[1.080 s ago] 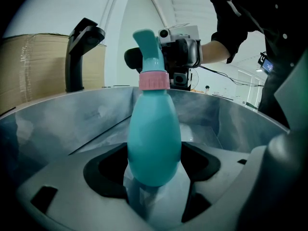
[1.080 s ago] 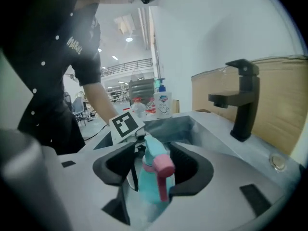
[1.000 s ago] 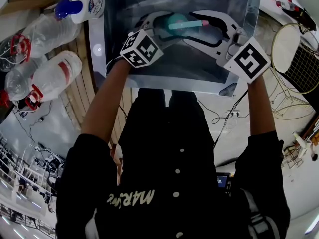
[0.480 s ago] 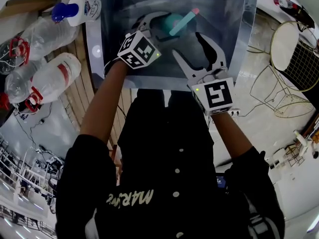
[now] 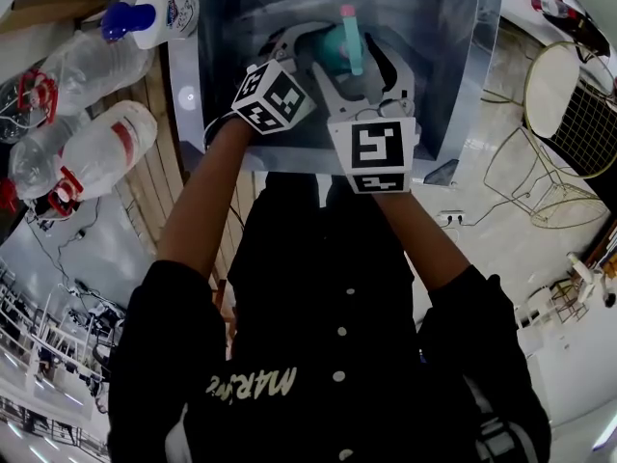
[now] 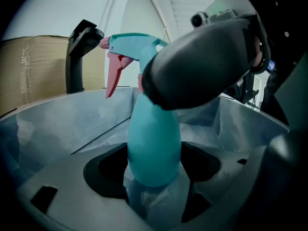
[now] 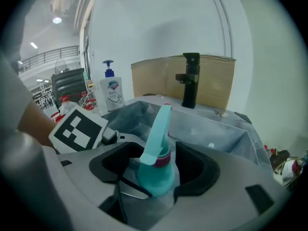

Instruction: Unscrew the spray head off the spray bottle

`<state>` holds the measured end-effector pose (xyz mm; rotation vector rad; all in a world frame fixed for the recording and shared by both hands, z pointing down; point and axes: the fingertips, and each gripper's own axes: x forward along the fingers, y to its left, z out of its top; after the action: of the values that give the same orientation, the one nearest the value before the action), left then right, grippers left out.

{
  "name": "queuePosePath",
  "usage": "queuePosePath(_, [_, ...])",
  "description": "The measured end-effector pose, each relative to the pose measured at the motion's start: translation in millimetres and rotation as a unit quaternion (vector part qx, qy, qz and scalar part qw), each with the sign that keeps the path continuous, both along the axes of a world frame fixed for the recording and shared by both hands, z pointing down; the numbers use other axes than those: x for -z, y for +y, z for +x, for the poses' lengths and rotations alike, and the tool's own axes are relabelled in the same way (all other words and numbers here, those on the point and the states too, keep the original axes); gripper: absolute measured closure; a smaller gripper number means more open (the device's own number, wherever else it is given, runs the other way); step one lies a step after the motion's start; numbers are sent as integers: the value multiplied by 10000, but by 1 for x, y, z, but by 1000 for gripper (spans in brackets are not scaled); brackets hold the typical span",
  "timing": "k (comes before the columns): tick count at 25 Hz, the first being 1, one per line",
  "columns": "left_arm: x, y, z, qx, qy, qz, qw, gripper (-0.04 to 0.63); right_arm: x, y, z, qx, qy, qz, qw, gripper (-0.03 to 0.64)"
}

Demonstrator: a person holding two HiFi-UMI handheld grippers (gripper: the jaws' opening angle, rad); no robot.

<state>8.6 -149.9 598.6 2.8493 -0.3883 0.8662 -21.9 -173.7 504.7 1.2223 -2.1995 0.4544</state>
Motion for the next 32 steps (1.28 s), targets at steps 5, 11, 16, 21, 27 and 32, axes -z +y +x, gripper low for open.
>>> queuePosePath(5, [-1,0,0,23,-21,9,10000,235,-8,-9,1,147,357,97,9992,437])
queuePosePath(11, [-2,1,-1,-3,-24,-4,10000,235,-7,-7,-2,673,-34,237,9974,448])
queuePosePath(16, [-1,-1,0,-68,40,15,10000,235,0,-4,-10,2243,-889,604,9686,451])
queuePosePath(21, [-2,-1,0,-119,26,45,9999,235,-1,4,-11,3464,-894,549,9322,453])
queuePosePath(27, [0,-1,-1,-124,13,15,9999,236,5,3,-12,3565,-1125,690,9249,453])
queuePosePath(32, [0,-1,0,-119,0,22,9999,235,23,0,-12,3519,-1377,936,9211,453])
